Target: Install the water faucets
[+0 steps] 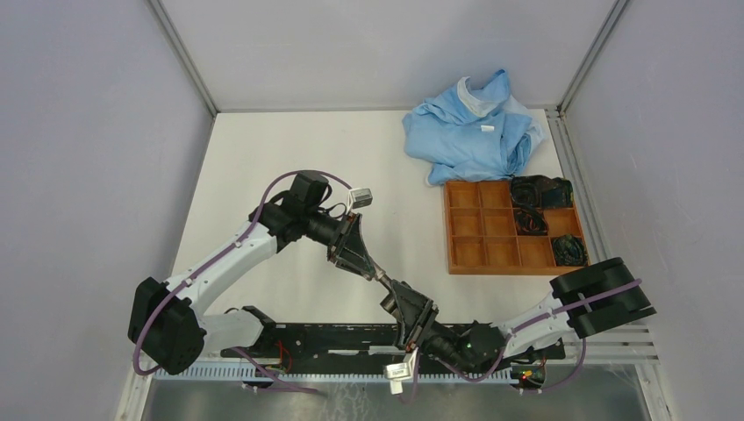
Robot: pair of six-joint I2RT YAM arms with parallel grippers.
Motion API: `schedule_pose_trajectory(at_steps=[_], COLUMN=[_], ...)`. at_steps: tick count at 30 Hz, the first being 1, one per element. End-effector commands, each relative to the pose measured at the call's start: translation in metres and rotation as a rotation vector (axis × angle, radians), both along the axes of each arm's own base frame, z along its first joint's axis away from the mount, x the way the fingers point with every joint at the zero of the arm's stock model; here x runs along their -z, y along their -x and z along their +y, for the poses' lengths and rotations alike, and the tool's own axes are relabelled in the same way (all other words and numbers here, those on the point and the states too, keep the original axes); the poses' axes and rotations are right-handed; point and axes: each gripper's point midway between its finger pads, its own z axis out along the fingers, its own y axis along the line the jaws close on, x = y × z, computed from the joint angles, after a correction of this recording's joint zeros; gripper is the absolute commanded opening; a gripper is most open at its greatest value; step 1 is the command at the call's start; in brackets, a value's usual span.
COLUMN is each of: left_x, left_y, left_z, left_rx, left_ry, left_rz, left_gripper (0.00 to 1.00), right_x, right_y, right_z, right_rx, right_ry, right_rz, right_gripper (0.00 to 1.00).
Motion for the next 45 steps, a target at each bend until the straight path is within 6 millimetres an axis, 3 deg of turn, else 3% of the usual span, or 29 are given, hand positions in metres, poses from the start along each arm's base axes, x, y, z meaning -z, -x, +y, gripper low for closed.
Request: schedule_pose_trajectory(at_steps=[1,30,45], left_x=[-0.001,-0.005,-0.020], left_y=[0.003,0.003,0.004], left_z=[0.000,0.000,-0.002], left_rx=[0.010,0.014,0.008], left_ry=[0.014,0.040,0.126], left_rz=[-0.046,-0.068,-0.098], left_gripper=[0.02,0.02,0.02], right_x=[-0.047,-0.041,-0.044], right_y=[-0.010,-0.002,-0.002], right_z=[-0.018,-0.003,-0.007], right_rx=[0.025,-0.086,-0.173], right_ry=[-0.297,-0.438,-0.572], right_rz=[0.148,0.446,0.544], right_gripper=[0.00,0.00,0.00])
